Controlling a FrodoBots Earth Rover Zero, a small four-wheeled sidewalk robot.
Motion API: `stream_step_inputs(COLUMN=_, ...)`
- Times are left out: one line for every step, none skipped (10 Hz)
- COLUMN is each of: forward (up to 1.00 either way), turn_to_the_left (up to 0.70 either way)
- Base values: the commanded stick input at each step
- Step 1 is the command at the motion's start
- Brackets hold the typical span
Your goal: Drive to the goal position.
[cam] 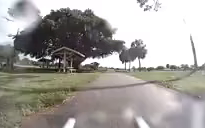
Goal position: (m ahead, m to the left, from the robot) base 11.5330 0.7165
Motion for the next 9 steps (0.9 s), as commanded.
stream_step_inputs(forward=0.84, turn_to_the_left=0.04)
stream_step_inputs(forward=0.84, turn_to_the_left=-0.02)
stream_step_inputs(forward=0.84, turn_to_the_left=-0.09)
stream_step_inputs(forward=0.84, turn_to_the_left=-0.15)
stream_step_inputs(forward=0.84, turn_to_the_left=-0.33)
stream_step_inputs(forward=0.84, turn_to_the_left=-0.33)
stream_step_inputs(forward=0.84, turn_to_the_left=-0.33)
stream_step_inputs(forward=0.84, turn_to_the_left=-0.33)
stream_step_inputs(forward=0.84, turn_to_the_left=-0.33)
